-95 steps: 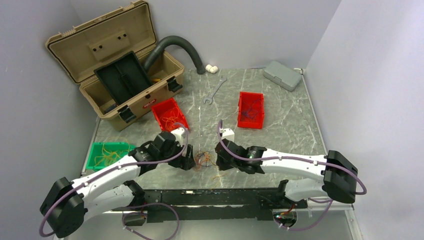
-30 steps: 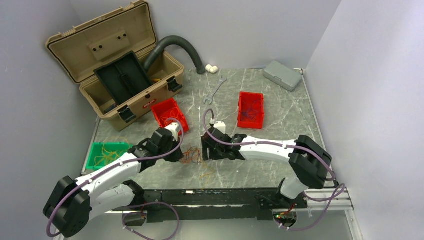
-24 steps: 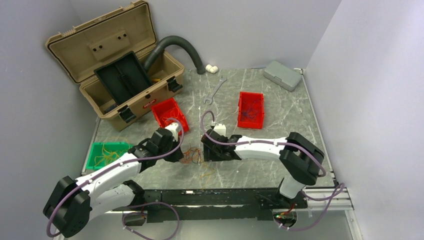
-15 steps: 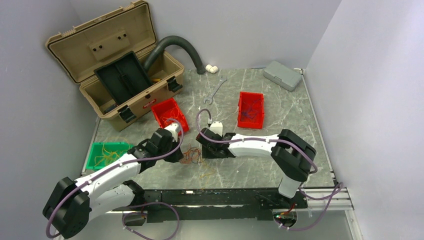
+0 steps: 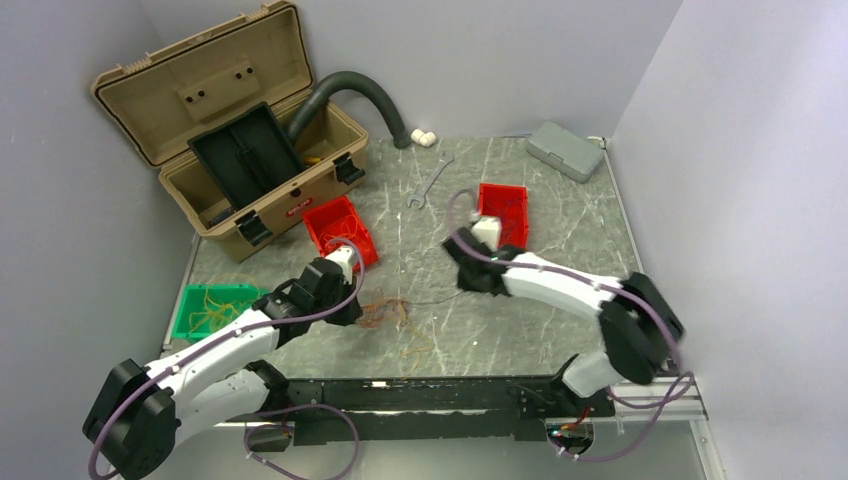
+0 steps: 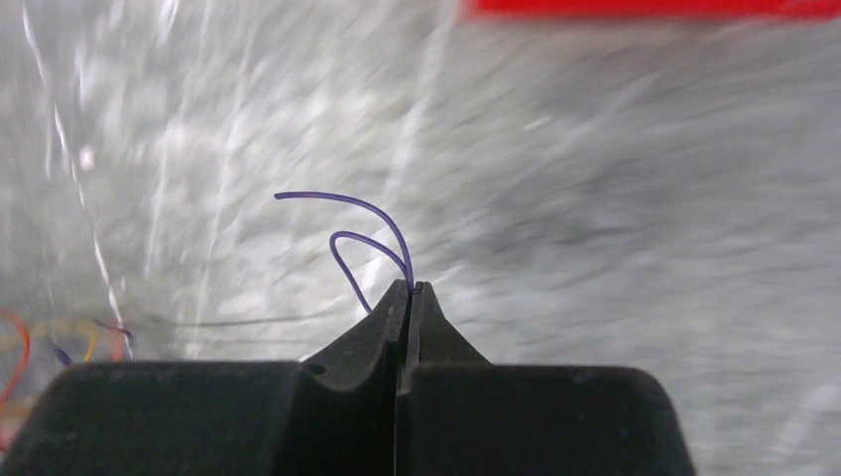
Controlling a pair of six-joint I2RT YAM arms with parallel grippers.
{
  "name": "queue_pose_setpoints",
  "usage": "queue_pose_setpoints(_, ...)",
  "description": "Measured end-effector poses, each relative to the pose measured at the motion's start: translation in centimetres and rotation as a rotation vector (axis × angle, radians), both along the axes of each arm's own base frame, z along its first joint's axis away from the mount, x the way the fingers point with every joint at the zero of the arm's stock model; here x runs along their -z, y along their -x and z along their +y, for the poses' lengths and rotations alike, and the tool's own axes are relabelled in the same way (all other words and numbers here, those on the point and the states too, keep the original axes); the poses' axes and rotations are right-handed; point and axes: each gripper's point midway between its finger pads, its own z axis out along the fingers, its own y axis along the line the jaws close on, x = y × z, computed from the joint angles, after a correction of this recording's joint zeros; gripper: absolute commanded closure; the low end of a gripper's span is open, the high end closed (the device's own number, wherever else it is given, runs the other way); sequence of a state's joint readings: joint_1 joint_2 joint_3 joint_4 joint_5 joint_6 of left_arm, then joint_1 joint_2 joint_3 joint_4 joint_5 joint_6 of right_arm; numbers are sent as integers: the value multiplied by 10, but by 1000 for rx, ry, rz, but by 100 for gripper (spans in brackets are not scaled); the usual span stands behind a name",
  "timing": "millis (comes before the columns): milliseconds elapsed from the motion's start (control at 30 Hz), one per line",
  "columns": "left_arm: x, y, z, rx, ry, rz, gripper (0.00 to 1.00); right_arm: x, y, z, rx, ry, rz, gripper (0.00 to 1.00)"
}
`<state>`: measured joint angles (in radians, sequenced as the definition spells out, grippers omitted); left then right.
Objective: Untangle the cables
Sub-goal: Untie the cable.
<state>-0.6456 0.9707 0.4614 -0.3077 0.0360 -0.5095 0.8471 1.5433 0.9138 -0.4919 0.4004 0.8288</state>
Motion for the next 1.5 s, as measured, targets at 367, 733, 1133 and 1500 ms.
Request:
queue_pose_setpoints(367, 3, 1, 5, -16, -19, 11, 100, -116, -35, -167, 335, 20, -254, 100)
queue_pose_setpoints(733, 20, 6, 27, -97, -124, 64, 100, -195, -29, -230, 524, 84, -423, 100)
queue_pose_setpoints(1133, 11, -2, 42, -217, -165, 54, 100, -198, -17, -244, 580, 110, -414, 100)
queue_pose_setpoints(1500, -9, -3, 26, -134, -76, -3, 90, -139, 2, -221, 496, 24, -267, 82)
